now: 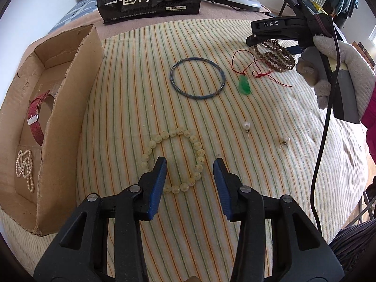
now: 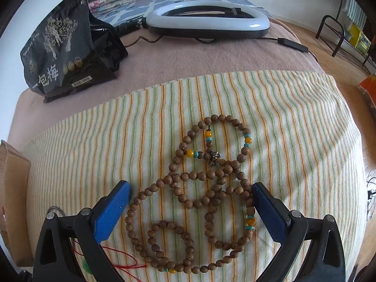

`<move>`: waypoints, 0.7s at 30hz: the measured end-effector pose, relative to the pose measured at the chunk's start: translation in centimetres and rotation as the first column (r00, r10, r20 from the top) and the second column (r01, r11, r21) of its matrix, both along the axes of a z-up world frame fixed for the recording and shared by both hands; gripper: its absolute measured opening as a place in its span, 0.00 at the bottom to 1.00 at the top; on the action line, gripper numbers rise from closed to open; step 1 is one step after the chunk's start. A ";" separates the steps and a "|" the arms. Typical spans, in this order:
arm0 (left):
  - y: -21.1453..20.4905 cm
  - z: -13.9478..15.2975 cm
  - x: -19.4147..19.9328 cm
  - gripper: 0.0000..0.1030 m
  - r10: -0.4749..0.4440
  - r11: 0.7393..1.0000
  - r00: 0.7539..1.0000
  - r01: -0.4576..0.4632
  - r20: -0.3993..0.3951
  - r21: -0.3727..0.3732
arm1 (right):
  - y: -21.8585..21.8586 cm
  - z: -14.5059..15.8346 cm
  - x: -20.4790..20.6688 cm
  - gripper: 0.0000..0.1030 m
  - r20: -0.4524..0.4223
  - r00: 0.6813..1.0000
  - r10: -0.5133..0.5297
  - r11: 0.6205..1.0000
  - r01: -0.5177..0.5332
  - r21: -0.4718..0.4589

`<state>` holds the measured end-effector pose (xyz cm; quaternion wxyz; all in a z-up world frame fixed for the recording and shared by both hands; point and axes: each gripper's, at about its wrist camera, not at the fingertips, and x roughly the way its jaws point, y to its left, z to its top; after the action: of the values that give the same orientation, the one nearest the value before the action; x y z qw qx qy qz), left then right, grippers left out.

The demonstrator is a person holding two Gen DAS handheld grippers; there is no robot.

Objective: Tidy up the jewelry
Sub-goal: 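Grasp the cream bead bracelet with the left tool while the right tool grasps the wooden mala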

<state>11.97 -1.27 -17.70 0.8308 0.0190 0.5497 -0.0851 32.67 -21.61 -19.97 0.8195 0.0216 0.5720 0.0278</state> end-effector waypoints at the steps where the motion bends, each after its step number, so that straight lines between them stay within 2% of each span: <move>1: 0.0 -0.2 0.1 0.41 -0.001 1.000 1.000 0.001 -0.003 0.004 | 0.2 -0.2 0.1 1.00 -0.007 1.000 0.017 0.999 -0.018 -0.027; 6: -0.1 -0.8 0.5 0.34 -0.007 0.999 1.000 0.007 0.006 0.036 | -1.1 -0.5 -0.3 0.99 -0.034 0.998 0.051 0.997 -0.053 -0.062; 9: 0.0 -0.9 0.9 0.22 -0.003 0.999 1.000 0.002 0.009 0.036 | -1.8 -0.4 -0.6 0.91 -0.026 0.997 0.073 0.996 -0.074 -0.053; 10: 0.0 -0.9 1.0 0.14 -0.002 0.999 1.000 0.002 0.009 0.036 | -2.1 -0.3 -0.8 0.88 -0.021 0.997 0.076 0.995 -0.077 -0.058; 11: 0.0 -0.9 1.0 0.08 -0.001 0.999 1.000 0.001 0.008 0.033 | -2.2 -0.1 -1.0 0.82 -0.014 0.997 0.078 0.995 -0.079 -0.058; 13: 0.1 -0.9 1.1 0.06 0.003 1.000 1.000 -0.003 0.003 0.021 | -2.5 0.2 -1.4 0.69 -0.001 0.997 0.078 0.996 -0.078 -0.052; 15: 0.2 -0.9 1.2 0.06 0.007 1.000 1.000 -0.007 0.005 0.017 | -2.8 0.6 -1.7 0.41 0.013 0.996 0.086 0.995 -0.085 -0.048; 16: 0.2 -0.8 1.2 0.05 0.008 1.000 1.000 -0.008 0.006 0.015 | -2.9 0.7 -1.8 0.34 0.016 0.996 0.091 0.995 -0.091 -0.042; 17: 0.2 -0.8 1.2 0.05 0.009 1.000 1.000 -0.009 0.006 0.011 | -3.1 0.9 -1.9 0.22 0.016 0.995 0.094 0.995 -0.094 -0.035; 18: 0.3 -0.7 1.2 0.05 0.012 1.000 1.000 -0.012 0.007 0.006 | -3.2 0.9 -1.9 0.17 0.014 0.995 0.098 0.995 -0.098 -0.028; 21: 0.4 -0.4 1.3 0.05 0.020 1.000 1.000 -0.020 0.008 -0.012 | -3.6 1.2 -2.1 0.14 0.019 0.995 0.101 0.995 -0.101 -0.004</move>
<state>13.24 -0.84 -18.13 0.8339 0.0091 0.5460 -0.0799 30.54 -25.19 -18.78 0.8226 -0.0090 0.5644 0.0686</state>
